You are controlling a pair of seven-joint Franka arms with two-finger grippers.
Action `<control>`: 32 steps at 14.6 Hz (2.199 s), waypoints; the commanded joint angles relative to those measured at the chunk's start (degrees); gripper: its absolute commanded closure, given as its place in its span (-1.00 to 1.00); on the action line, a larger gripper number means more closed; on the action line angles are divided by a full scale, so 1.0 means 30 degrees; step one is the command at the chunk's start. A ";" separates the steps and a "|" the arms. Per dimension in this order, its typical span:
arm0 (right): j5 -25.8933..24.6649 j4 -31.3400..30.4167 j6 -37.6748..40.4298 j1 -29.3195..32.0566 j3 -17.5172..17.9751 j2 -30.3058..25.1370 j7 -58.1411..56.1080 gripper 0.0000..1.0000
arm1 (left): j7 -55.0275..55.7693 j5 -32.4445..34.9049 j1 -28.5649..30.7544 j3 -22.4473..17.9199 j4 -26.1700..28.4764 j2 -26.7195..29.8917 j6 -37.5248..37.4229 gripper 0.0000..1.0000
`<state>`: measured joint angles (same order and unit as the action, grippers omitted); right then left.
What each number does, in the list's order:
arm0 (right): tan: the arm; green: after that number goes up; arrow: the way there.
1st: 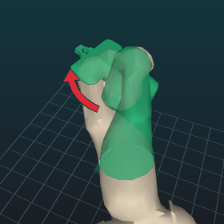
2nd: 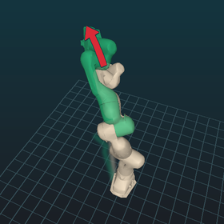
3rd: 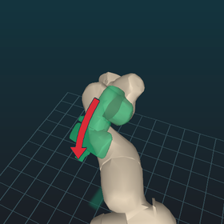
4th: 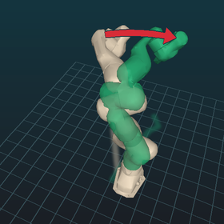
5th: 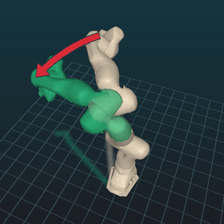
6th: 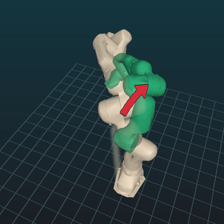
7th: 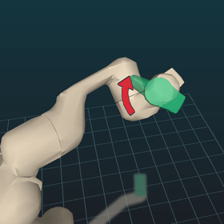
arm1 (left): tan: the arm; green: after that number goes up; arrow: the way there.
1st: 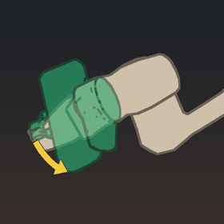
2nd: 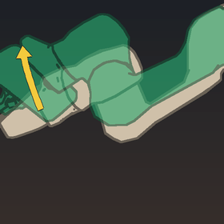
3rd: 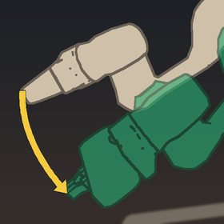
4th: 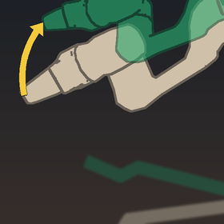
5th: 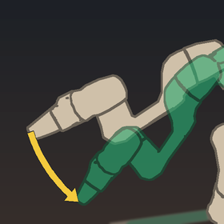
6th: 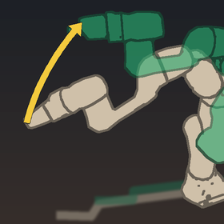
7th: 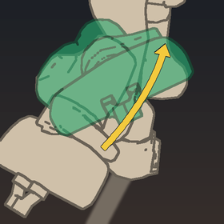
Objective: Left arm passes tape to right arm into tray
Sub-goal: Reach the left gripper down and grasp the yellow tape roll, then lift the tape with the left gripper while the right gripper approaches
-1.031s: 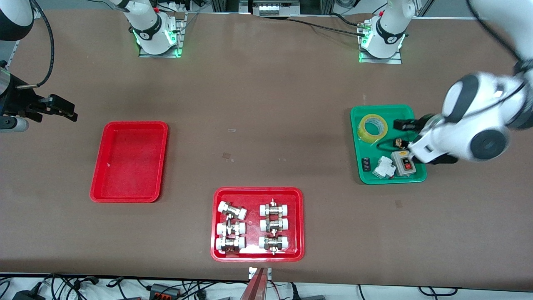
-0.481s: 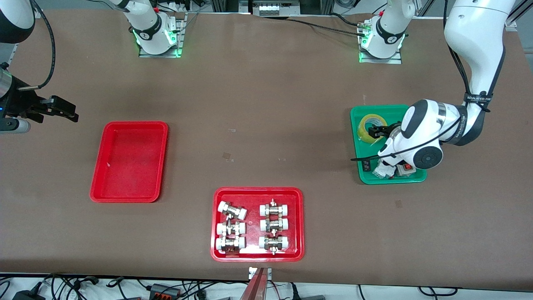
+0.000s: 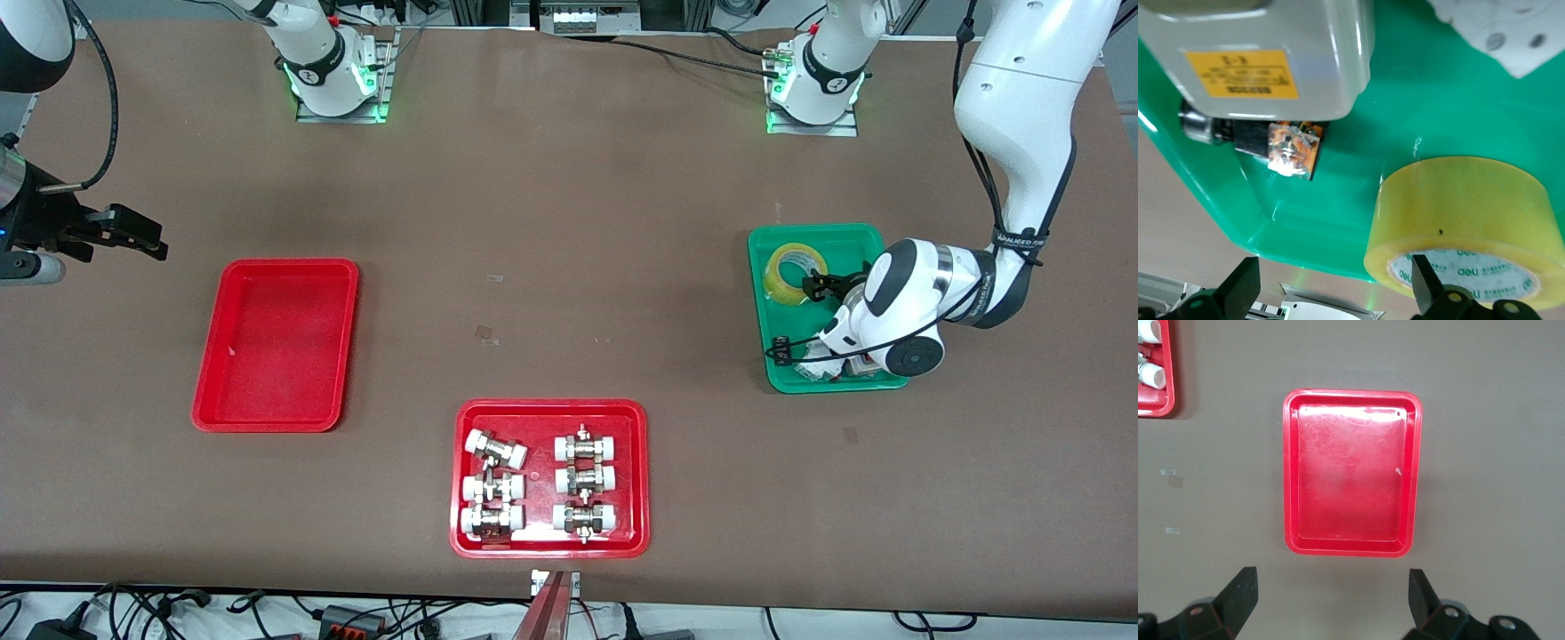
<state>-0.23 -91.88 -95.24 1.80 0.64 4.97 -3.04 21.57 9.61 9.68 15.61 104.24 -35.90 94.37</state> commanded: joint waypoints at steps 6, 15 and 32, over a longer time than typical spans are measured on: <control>0.0135 -0.0048 0.0106 0.0190 0.0051 -0.0017 -0.0040 -1.00 | -0.0828 0.0488 0.0026 0.0216 -0.0117 -0.0281 -0.0372 0.19; 0.0164 -0.0048 0.0077 0.0220 0.0021 0.0071 -0.0040 -1.00 | -0.4906 0.0224 0.0349 0.0451 -0.1838 -0.0135 -0.2035 0.99; 0.0631 -0.0019 -0.0041 0.0132 0.0050 0.0744 -0.0098 -1.00 | 0.5314 -0.9554 -0.4247 0.5696 -1.5732 0.0191 -0.6456 0.99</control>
<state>0.29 -91.98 -95.31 1.97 0.49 6.53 -3.04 32.21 -13.97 -0.48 32.48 59.12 -31.08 68.23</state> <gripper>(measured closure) 0.000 0.793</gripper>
